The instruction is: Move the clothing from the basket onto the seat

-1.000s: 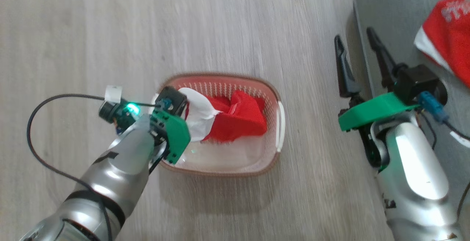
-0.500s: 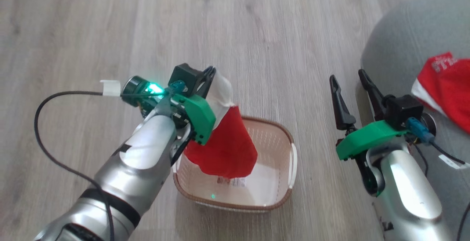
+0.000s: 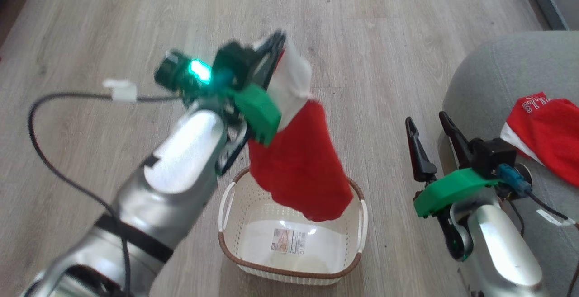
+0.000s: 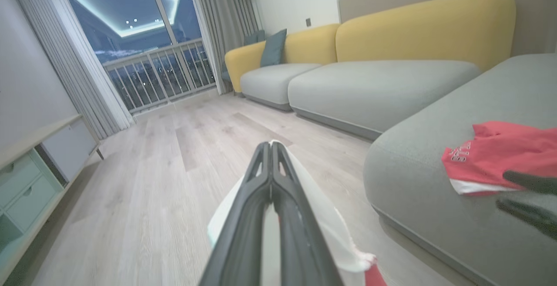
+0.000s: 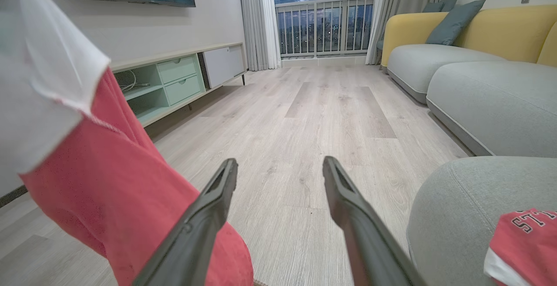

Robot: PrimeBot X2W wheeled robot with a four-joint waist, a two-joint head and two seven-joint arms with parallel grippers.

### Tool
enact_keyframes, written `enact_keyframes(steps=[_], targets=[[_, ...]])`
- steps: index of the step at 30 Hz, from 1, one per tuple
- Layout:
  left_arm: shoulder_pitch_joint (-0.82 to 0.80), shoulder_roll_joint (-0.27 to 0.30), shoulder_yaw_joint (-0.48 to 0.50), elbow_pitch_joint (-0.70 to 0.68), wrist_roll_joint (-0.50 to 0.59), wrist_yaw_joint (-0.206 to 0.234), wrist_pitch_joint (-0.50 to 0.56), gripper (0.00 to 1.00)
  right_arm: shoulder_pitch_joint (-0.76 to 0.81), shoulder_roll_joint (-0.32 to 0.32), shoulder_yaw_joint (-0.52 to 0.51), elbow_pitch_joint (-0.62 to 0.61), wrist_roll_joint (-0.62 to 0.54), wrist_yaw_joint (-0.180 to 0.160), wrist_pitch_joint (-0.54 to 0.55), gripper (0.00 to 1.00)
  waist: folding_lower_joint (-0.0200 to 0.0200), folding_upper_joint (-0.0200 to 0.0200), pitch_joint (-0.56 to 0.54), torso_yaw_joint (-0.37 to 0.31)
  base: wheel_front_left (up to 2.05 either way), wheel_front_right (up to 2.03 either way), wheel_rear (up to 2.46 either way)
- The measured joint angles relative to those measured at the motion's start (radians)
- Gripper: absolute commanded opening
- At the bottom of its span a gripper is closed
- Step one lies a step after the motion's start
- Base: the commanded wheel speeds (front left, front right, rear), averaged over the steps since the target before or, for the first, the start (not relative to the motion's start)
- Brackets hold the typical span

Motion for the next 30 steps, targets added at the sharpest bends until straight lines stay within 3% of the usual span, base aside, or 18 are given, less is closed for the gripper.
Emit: enact_keyframes(steps=[7,12,16,21,25,30], targets=[[-0.049,0.01,0.006,-0.108,0.006,0.02,0.046,0.0,0.007,0.0,0.014,0.004,0.008,0.0,0.0,1.0,0.0,0.0,-0.004,0.001,0.0,0.0,0.0],[-0.049,0.013,0.0,-0.15,0.006,0.026,0.066,0.0,0.004,0.0,0.084,0.004,0.008,0.0,0.0,1.0,0.0001,0.0,0.002,0.0,0.0,0.0,0.0],[-0.046,0.02,-0.012,-0.183,0.006,0.034,0.077,0.0,-0.048,-0.001,0.241,-0.013,0.027,0.0,0.0,1.0,0.0001,0.0,0.011,-0.002,0.0,0.0,0.0],[-0.032,0.024,-0.019,-0.198,0.006,0.034,0.086,0.0,-0.224,-0.002,0.383,-0.019,0.038,0.0,0.0,1.0,0.0001,0.0,0.021,0.006,0.0,0.0,0.0],[-0.031,0.022,-0.034,-0.203,0.006,0.034,0.086,0.0,-0.309,-0.003,0.429,0.036,0.035,0.0,0.0,1.0,0.0001,0.0,0.025,0.021,0.0,0.0,0.0],[-0.031,0.016,-0.05,-0.204,0.006,0.033,0.086,0.0,-0.339,-0.008,0.511,0.189,0.046,0.0,0.0,1.0,0.0002,0.0,0.024,0.044,0.0,0.0,0.0]])
